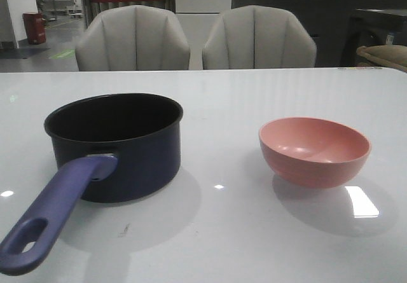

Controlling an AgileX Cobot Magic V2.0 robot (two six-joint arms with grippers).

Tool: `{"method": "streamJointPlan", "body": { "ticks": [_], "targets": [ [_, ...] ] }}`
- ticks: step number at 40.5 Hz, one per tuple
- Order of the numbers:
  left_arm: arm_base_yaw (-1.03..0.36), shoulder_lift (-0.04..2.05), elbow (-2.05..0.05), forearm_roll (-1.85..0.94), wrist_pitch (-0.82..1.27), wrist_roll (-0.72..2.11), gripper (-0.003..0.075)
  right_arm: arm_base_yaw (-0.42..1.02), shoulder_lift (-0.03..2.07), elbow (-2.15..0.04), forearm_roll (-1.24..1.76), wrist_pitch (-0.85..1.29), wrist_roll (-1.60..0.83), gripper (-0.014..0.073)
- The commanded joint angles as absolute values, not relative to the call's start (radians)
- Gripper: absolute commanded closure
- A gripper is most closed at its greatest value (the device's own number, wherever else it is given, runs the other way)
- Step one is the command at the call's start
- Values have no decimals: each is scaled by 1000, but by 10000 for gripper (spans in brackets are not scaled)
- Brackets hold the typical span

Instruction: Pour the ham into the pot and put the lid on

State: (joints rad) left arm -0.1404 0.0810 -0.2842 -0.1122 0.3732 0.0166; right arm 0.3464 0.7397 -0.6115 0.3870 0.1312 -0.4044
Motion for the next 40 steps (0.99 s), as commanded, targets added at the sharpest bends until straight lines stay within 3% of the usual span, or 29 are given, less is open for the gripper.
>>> {"method": "streamJointPlan", "body": {
  "ticks": [1,12,17,22,32,40],
  "targets": [
    [-148,91,-312,-119,292,15,139,347,627,-556,400,26,-416,173],
    [-148,91,-312,-119,292,15,139,347,294,-336,464,115,-416,197],
    [-148,91,-312,-119,292,15,139,347,184,-276,493,178,-416,307],
    [-148,91,-312,-119,292,15,139,347,130,-246,493,209,-416,474],
    [-148,114,-328,-153,330,15,139,347,129,-226,493,293,-416,456],
    [-148,259,-444,-131,392,15,129,347,129,-226,493,297,-416,456]
  ]
}}
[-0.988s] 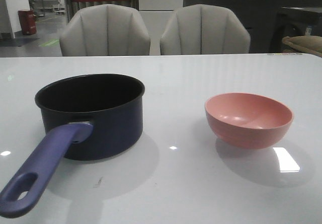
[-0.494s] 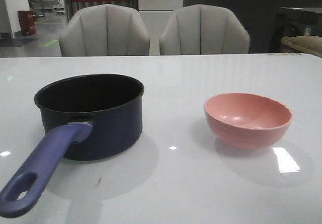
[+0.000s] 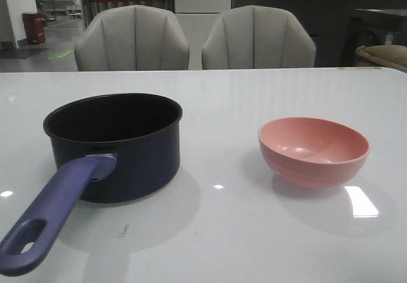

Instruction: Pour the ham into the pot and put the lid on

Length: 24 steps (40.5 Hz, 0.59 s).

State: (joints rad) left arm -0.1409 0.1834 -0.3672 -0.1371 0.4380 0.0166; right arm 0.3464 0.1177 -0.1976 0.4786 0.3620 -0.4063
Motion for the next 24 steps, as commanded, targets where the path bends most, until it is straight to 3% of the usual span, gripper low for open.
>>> {"method": "streamJointPlan", "body": {
  "ticks": [1,16,24],
  "targets": [
    [-148,287,-459,-125,401,15,127,347,129,-226,493,297,-416,456],
    [-128,711,-690,-91,492,-44,108,347,129,-226,493,297,-416,456],
    [1,941,-808,-82,606,-66,117,347,129,-226,493,297,-416,456]
  ]
}}
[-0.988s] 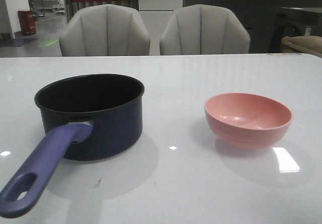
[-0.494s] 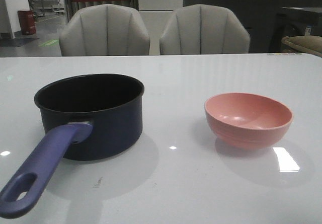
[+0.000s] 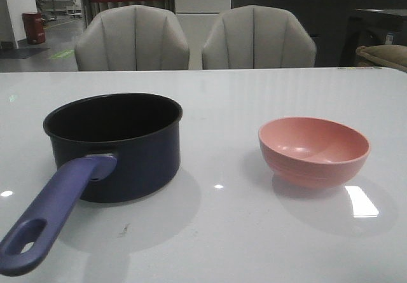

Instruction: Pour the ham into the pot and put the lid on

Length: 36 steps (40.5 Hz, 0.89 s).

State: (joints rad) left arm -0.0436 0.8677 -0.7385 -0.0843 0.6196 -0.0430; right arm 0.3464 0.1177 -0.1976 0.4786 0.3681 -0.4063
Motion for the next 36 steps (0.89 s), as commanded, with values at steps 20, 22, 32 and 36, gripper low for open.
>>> {"method": "streamJointPlan", "body": {
  "ticks": [20,22,32,36],
  "targets": [
    [179,1416,-1003,-87,805,-66,116,347,129,-226,493,297,-416,456],
    [179,1448,-1020,-89,812,-66,116,347,129,-226,493,297,-416,456],
    [179,1563,-1100,-99,812,-66,80,347,129,-226,493,297,-416,456],
    [179,1599,-1130,-106,821,-66,68,347,129,-226,493,297,-416,456]
  ]
}}
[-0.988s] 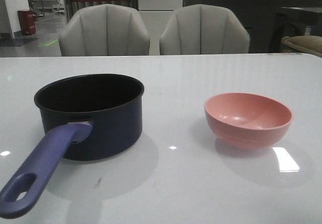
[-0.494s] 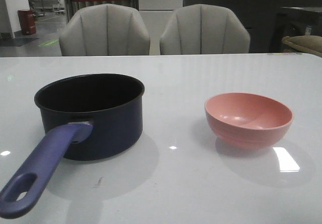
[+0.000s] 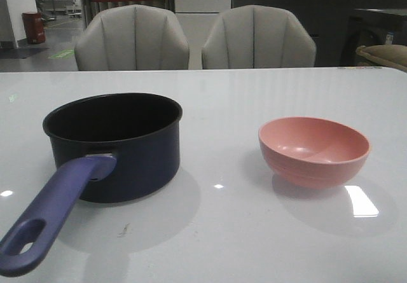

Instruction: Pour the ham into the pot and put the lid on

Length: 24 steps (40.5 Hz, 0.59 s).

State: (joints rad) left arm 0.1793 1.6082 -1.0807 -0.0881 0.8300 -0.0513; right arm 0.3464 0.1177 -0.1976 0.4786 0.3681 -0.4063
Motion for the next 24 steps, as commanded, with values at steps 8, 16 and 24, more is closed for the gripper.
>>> {"method": "streamJointPlan", "body": {
  "ticks": [8,16,24],
  "targets": [
    [179,1675,-1162,-108,825,-66,69,347,129,-226,493,297,-416,456],
    [179,1742,-1193,-112,851,-66,87,347,129,-226,493,297,-416,456],
    [179,1777,-1193,-112,853,-60,195,347,129,-226,493,297,-416,456]
  ]
}}
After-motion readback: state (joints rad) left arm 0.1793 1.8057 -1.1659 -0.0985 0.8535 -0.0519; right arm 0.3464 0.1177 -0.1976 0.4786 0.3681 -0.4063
